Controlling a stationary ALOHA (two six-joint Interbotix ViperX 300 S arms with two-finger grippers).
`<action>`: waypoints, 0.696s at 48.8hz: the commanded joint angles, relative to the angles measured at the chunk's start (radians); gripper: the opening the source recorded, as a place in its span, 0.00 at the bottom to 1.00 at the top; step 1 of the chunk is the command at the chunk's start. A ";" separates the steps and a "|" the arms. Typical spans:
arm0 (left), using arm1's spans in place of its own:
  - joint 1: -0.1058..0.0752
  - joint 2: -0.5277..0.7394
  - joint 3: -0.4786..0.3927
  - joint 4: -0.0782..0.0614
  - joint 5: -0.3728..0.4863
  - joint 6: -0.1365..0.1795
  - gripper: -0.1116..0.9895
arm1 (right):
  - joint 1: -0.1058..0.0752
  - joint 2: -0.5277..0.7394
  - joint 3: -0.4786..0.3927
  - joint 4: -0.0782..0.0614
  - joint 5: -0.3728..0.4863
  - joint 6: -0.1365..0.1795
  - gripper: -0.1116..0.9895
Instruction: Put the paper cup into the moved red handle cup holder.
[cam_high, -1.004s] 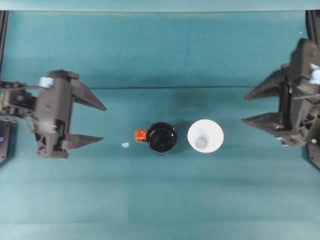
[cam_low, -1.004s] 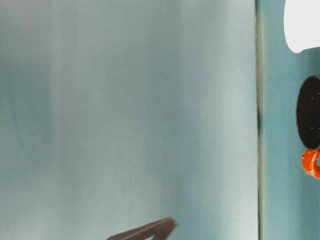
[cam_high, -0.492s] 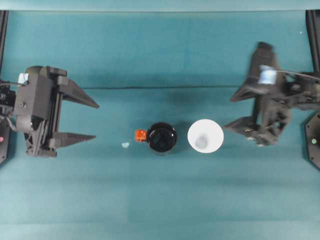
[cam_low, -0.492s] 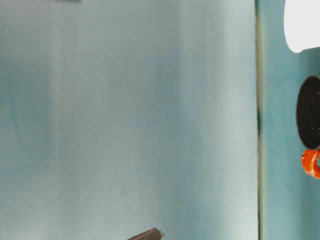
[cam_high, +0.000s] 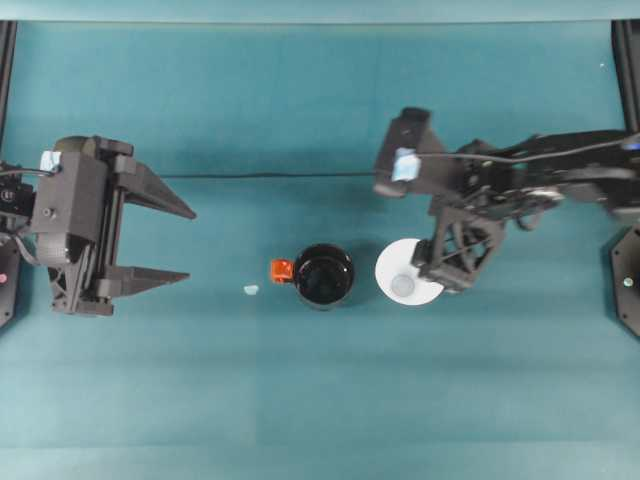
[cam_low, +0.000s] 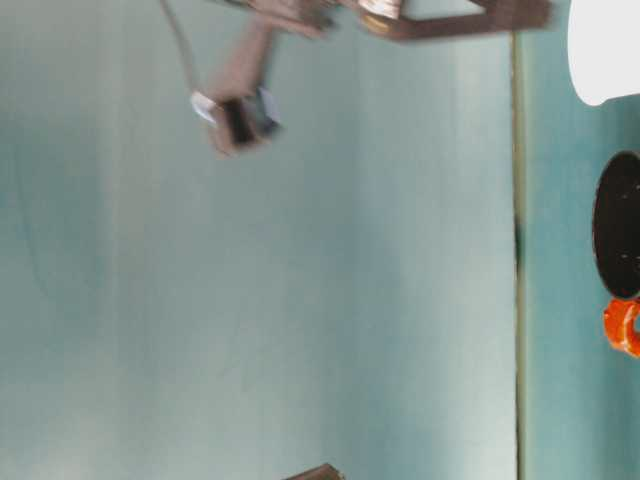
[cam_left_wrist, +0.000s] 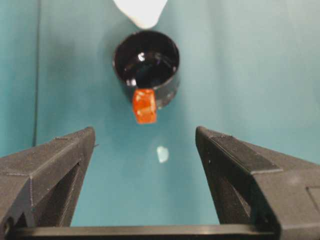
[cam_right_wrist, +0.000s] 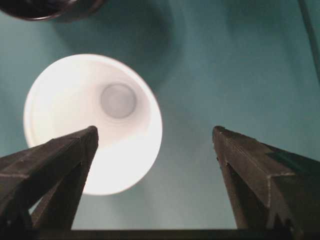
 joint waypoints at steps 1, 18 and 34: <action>0.000 -0.002 -0.012 0.002 -0.006 -0.003 0.91 | -0.002 0.035 -0.014 0.002 -0.009 0.003 0.95; 0.000 0.000 -0.012 0.002 -0.006 -0.003 0.91 | -0.002 0.083 -0.003 0.002 -0.057 0.003 0.95; 0.000 0.012 -0.014 0.003 -0.006 -0.005 0.91 | -0.002 0.101 0.000 0.002 -0.054 0.003 0.95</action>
